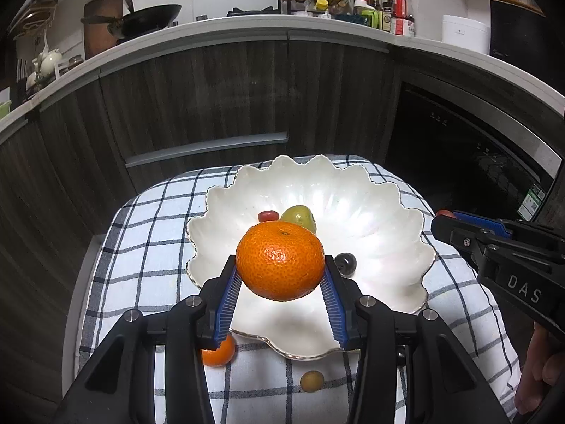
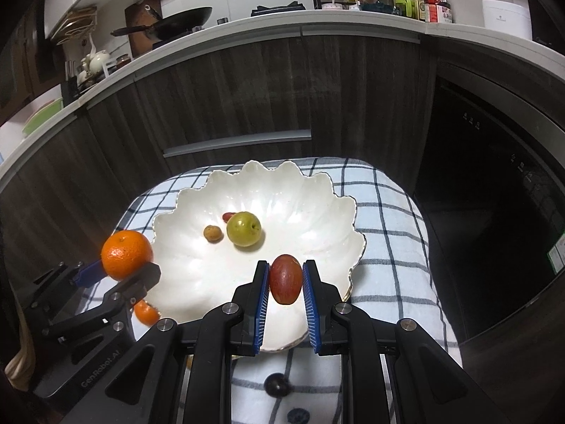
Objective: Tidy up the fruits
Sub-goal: 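Lift the tomato and mandarin and carry both over the white bowl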
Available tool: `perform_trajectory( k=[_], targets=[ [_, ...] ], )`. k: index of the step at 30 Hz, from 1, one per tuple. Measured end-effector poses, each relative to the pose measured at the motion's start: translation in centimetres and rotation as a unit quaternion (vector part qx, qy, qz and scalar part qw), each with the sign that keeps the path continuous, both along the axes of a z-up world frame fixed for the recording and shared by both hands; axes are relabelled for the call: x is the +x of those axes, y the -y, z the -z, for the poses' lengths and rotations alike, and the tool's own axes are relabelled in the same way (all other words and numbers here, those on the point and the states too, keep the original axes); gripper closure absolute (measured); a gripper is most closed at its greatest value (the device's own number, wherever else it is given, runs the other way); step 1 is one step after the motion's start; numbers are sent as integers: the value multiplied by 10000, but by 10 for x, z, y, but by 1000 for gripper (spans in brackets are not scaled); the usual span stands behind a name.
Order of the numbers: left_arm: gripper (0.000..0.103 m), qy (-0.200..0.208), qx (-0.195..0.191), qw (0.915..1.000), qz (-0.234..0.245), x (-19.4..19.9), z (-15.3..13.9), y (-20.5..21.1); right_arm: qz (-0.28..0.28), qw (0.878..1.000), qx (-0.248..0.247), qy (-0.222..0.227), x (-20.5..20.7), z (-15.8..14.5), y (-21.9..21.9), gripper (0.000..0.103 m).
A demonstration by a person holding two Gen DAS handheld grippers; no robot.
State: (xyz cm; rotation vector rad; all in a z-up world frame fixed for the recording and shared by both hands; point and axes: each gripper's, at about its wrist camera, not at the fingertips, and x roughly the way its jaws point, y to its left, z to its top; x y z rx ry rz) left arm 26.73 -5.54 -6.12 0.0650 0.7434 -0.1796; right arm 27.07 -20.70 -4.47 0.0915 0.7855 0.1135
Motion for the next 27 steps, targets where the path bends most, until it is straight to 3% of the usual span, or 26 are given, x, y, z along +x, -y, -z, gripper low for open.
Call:
perform_trajectory(
  k=[15,27],
  targets=[
    [58,-288,72,9995,-106,27,17,-3,156,9997,-114,-171,33,15,8,82],
    [58,-625,70,9980,-95,40,37,-1,219,9981,-75,-569,53,39,11,82]
  ],
)
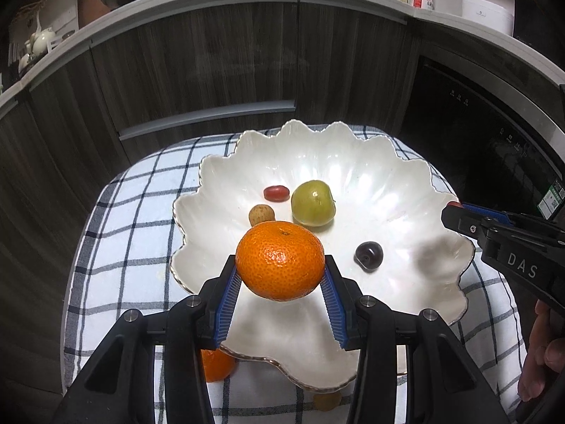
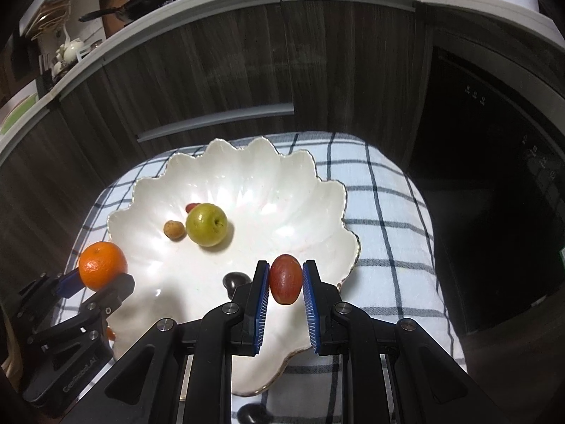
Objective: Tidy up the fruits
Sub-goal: 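Lift the tomato and mandarin and carry both over the white bowl, then open both grippers to drop the mandarin and tomato into the bowl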
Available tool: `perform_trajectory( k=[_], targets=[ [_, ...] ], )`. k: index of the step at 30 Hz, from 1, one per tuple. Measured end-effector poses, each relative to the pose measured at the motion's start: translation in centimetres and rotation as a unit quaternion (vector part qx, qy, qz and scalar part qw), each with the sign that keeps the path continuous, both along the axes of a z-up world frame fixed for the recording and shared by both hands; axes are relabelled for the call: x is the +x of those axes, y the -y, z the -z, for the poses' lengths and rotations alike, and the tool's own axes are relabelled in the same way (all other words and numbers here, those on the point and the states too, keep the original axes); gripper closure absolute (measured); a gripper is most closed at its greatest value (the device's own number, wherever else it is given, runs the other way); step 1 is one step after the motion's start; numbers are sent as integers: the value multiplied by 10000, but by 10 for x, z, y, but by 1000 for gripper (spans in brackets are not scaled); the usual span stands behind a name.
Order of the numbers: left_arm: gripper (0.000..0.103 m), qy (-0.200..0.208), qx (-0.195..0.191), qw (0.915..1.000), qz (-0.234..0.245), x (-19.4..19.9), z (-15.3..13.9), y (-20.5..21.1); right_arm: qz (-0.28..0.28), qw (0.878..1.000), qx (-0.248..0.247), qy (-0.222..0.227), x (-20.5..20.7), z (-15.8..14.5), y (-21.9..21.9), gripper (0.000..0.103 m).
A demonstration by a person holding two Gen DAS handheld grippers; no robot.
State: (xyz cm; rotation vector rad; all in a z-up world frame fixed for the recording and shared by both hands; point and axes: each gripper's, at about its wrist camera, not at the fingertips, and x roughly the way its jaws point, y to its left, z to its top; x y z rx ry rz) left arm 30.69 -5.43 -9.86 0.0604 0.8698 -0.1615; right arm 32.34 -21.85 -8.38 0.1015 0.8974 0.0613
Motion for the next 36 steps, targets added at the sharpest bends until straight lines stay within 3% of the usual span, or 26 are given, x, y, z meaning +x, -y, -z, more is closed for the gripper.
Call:
perform_trajectory(
  k=[7,9,11,13,16,21,36],
  targets=[
    [57,-151,30,9999,-34,2,6,2,53,9999,-44,-114,4,7,2,82],
    [49,-146,36,9999,-61,2,6,2,64,9999,-59,-131,5,6,3,81],
    [38,-23,32,10000,-70,-1,1,2,42,9999,-80,-132,5,5,2,72],
    [32,58,26,10000,-74,-3,-4,2,62,9998,-172,-72,3,2,2,55],
    [29,104,12,9999,-81,-4,-10,2,134,9998,-114,82,-1,-5,6,42],
    [15,226,16,9996,-145,-10,-19,1,259,9992,-67,297,-9,-19,9,28],
    [11,494,5,9985,-215,-33,-44,-3,328,9979,-135,545,-36,-44,8,26]
  ],
)
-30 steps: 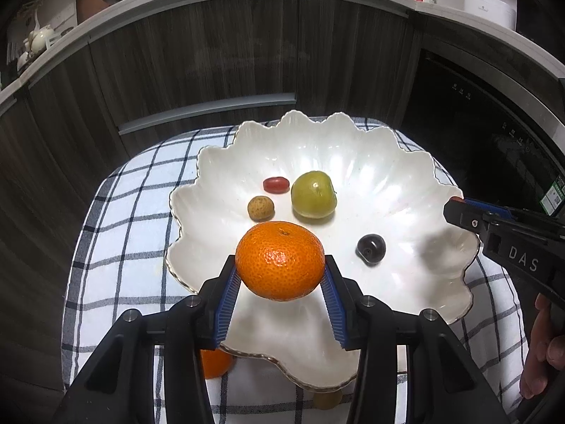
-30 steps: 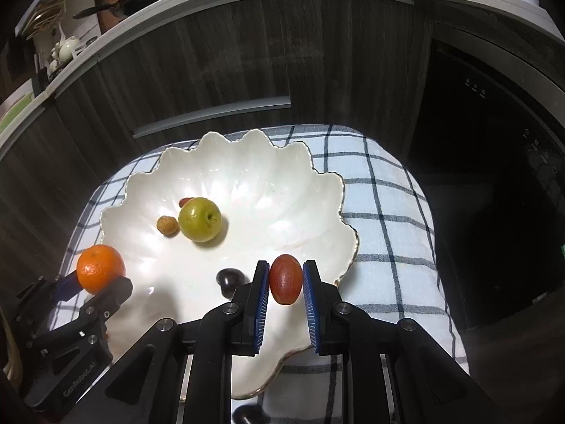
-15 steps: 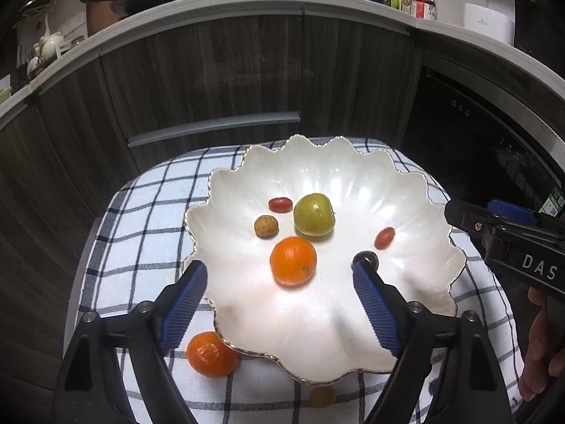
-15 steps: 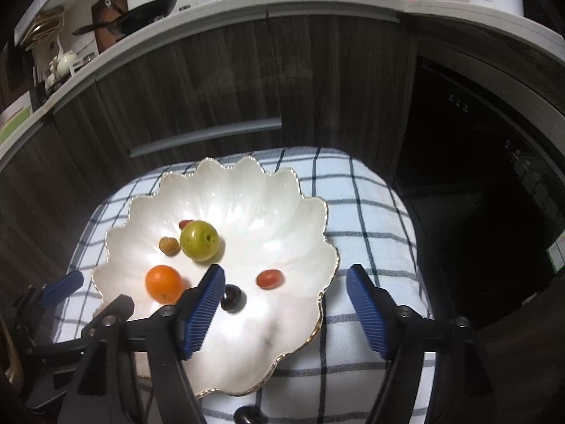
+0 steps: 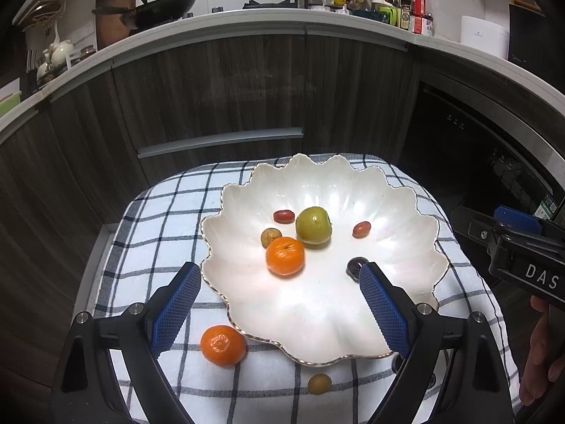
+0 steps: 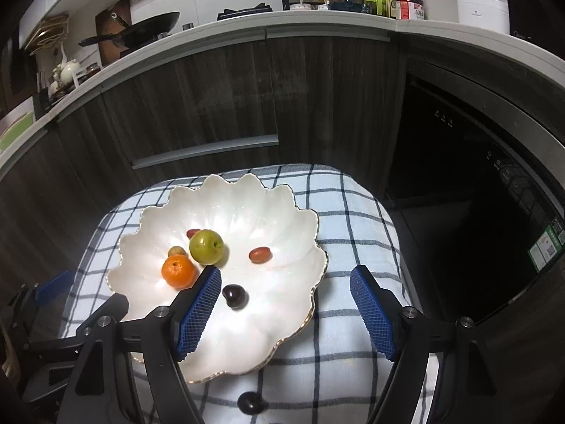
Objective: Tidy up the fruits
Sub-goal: 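Open both grippers to drop the mandarin and tomato into the bowl, then withdraw both open grippers from the bowl toward the remaining fruits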
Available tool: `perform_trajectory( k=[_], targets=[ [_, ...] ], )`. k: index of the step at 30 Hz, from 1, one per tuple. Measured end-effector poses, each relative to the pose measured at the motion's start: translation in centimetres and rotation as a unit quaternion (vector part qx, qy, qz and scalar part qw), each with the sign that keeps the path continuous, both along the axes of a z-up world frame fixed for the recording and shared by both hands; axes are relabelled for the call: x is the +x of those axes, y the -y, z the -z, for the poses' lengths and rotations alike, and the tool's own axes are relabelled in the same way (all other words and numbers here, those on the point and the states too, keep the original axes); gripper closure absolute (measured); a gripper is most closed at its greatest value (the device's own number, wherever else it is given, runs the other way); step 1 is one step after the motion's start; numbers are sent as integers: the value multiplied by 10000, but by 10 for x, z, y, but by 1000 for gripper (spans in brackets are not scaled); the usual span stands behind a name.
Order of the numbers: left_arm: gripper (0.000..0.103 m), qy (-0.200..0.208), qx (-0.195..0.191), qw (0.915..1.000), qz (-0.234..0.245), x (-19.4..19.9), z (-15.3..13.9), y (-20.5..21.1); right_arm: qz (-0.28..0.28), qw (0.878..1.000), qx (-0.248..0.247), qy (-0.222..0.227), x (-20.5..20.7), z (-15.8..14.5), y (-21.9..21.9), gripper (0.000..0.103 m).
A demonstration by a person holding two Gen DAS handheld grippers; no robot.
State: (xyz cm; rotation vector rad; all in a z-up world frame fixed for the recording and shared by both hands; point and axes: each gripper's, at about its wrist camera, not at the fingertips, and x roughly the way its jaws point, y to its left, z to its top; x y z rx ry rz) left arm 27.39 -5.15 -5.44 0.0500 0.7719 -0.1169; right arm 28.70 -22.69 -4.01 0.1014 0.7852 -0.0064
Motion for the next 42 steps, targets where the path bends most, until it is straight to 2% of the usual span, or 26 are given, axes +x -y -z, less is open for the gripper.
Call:
perform_trajectory(
  k=[23,42],
  targets=[
    [11,330,86,9994,105,-45,-15,-2,63,9997,-73,245,-53,-13,-3,26],
    [11,367,97,9987,340,-76,6,-3,130,9992,-254,278,-88,3,-7,26]
  ],
)
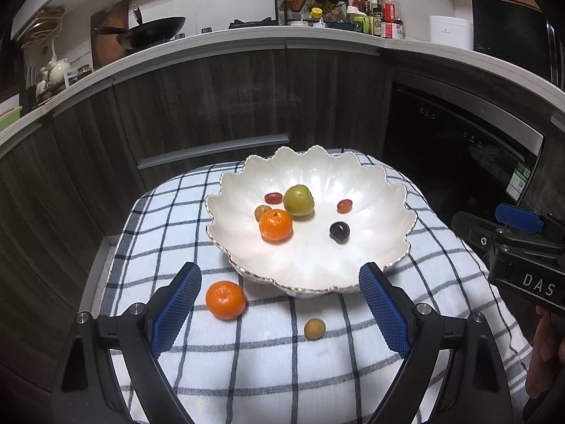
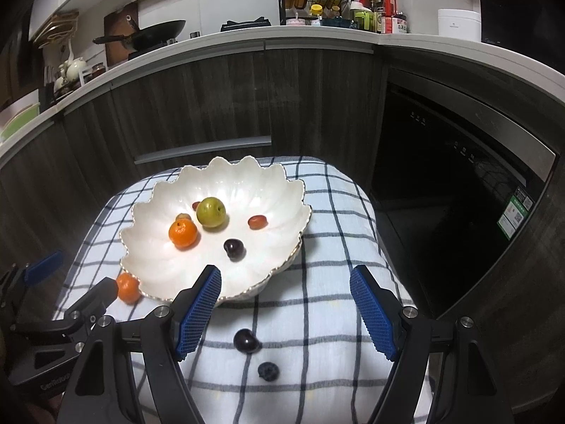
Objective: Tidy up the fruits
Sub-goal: 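Withdraw both open grippers from the bowl toward the remaining fruits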
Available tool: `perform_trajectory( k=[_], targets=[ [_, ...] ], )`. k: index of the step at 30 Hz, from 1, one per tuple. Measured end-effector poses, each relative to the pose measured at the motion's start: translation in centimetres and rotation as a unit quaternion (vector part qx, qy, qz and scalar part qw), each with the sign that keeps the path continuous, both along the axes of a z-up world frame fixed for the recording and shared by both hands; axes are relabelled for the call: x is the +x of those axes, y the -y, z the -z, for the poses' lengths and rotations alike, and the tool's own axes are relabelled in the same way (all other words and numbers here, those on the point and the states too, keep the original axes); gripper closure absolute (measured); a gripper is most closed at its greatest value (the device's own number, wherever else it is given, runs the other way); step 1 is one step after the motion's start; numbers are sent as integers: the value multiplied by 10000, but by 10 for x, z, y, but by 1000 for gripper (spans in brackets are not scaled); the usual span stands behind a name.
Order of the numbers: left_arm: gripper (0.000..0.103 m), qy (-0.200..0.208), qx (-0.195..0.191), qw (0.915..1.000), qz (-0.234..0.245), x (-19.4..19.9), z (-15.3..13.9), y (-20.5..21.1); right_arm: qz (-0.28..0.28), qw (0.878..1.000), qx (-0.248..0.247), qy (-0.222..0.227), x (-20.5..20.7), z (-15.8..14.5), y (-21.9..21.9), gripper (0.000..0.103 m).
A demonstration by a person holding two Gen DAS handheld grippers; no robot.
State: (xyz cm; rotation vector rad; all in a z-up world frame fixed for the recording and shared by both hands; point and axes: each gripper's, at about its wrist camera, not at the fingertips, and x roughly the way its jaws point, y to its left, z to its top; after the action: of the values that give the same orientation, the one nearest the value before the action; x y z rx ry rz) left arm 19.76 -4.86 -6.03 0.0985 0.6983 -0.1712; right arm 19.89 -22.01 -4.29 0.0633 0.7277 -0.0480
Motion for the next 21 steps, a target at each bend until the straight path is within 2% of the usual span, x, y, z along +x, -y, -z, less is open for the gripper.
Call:
perform_trajectory(
  k=[6,21],
  targets=[
    [15,-33,43,9999,129,-5,12,1,-6,10000,-75,22,-8,8,-3,26],
    [15,-211,103,9991,352,-10,44,5,61,9998,-7,-172,-17,37,-3,26]
  ],
)
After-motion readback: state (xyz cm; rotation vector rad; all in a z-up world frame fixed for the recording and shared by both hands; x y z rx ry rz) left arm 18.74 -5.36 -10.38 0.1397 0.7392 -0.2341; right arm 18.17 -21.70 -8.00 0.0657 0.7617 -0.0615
